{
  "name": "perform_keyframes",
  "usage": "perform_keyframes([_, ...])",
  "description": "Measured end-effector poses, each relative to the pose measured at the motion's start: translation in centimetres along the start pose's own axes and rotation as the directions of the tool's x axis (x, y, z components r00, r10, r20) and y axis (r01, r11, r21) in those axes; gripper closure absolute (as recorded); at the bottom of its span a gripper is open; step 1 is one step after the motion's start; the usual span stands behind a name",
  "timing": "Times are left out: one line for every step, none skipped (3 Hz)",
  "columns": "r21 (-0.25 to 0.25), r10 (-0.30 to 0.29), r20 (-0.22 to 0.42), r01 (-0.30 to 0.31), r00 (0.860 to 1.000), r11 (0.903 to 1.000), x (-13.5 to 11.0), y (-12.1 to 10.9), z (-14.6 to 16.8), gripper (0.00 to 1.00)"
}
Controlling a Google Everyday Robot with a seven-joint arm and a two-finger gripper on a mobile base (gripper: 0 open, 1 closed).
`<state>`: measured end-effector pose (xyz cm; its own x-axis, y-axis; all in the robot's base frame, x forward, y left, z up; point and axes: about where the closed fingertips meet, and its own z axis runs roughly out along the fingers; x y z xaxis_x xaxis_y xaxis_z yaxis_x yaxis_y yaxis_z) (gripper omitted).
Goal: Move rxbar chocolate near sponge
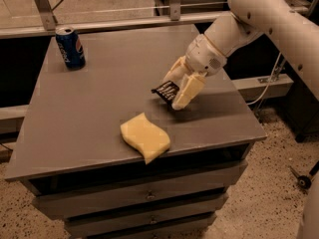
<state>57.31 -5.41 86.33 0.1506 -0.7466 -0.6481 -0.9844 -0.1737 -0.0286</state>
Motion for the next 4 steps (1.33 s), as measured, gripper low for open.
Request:
perform_keyframes([-0.044,-0.021,0.020,0.022,1.000,0.9988,-0.3,1.2,0.8,1.00])
perform_keyframes([-0.077,-0.045,0.035,0.047,0.998,0.9959,-1.4,1.9,1.5,0.75])
perform_keyframes([-0.085,-0.056,0.040,0.059,0.998,0.9946,-1.9,2.1,1.7,0.51])
perform_keyframes([-0.088,-0.062,0.043,0.065,0.997,0.9940,-2.1,2.4,1.8,0.20])
